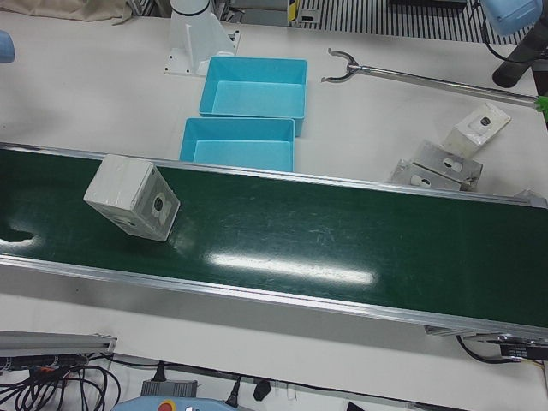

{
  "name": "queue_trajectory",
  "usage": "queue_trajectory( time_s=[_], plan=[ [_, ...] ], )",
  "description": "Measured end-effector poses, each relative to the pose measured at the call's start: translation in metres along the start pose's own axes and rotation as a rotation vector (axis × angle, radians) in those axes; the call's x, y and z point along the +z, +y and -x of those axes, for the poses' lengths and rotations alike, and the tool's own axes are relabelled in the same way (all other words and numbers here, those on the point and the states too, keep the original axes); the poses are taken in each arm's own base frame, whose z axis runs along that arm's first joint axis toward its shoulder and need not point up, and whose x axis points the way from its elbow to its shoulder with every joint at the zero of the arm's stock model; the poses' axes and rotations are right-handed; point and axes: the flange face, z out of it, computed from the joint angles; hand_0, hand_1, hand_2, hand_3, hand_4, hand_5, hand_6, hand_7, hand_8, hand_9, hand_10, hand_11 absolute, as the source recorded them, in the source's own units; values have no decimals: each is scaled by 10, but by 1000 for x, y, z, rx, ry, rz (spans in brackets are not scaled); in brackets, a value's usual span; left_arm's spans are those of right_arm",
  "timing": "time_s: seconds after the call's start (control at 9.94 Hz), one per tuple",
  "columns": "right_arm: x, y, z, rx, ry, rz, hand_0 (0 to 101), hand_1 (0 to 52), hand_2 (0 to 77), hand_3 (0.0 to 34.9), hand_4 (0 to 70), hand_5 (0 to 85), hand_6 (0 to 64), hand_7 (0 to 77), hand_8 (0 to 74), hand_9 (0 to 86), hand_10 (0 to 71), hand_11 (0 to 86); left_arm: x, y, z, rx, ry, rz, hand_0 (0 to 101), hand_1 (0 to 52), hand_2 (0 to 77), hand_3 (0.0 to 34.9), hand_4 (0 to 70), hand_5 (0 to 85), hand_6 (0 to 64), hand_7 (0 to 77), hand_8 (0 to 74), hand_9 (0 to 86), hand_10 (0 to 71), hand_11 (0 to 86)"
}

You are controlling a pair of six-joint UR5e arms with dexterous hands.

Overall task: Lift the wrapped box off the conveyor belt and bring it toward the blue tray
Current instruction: 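Move the right hand along the belt toward the wrapped white box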

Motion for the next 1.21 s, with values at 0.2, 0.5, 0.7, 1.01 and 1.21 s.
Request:
queue_trajectory(
  time_s=[0.2,0.5,0.7,1.01,1.21],
  plan=[
    [7,5,-2,3,0,10,490,169,196,6,207,229,71,251,0,33,0,16,0,0,0,0,0,0,0,0,11,0,0,11,0,5,5,0,5,0],
    [15,14,-5,7,-2,27,501,169,180,5,191,235,82,251,0,44,0,16,0,0,0,0,0,0,0,0,11,0,0,11,0,5,5,0,5,0],
    [29,29,-8,11,-4,53,490,125,158,6,191,235,82,262,0,44,0,16,0,0,0,0,0,0,0,0,11,0,0,11,0,5,5,0,0,0],
    [46,41,-15,11,-2,68,489,175,142,6,207,235,93,273,0,38,0,16,0,0,0,0,0,0,0,0,11,0,0,11,0,5,5,0,0,0],
    [59,42,-26,10,8,65,496,164,164,28,224,245,104,300,0,54,0,16,0,0,0,0,0,0,0,0,5,0,0,11,0,5,5,0,0,0]
  ],
)
